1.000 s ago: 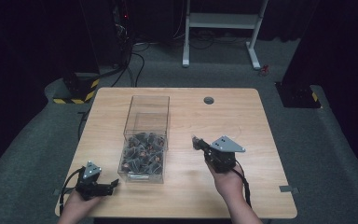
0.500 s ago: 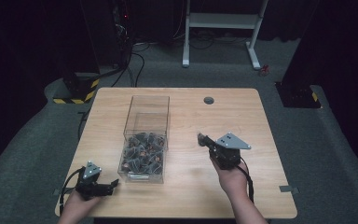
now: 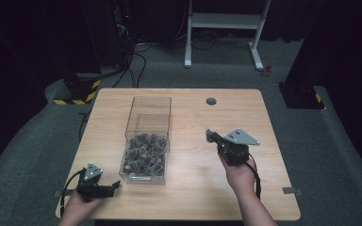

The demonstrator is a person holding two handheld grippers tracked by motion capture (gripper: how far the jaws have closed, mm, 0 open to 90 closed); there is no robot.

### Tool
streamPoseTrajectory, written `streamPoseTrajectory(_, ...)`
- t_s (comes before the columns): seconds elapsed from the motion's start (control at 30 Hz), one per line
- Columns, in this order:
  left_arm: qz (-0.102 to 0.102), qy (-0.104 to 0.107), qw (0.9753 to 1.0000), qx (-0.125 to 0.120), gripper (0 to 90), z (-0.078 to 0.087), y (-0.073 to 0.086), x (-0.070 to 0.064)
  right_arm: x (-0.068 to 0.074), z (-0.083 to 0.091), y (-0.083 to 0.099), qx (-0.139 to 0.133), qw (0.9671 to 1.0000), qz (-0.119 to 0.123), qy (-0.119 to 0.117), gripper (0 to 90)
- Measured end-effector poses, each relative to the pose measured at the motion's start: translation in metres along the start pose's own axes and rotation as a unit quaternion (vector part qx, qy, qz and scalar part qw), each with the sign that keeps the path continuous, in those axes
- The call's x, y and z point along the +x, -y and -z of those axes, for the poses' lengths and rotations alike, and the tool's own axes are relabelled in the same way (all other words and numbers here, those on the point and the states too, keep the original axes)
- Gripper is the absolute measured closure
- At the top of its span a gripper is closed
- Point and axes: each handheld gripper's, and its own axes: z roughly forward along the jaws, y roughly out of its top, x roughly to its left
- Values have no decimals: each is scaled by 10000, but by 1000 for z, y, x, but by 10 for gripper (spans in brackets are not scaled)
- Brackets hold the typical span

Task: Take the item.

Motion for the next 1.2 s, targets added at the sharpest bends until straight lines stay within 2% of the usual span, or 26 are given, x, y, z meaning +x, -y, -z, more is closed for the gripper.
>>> streamPoseTrajectory(0.77, 55, 6, 10000, -26, 51, 0, 1, -1, -47, -3, 9, 176, 9978, -253, 580, 900)
streamPoseTrajectory(1.2, 56, 2, 10000, -20, 54, 1, 1, -1, -65, -7, 21, 316, 9953, -414, 818, 900)
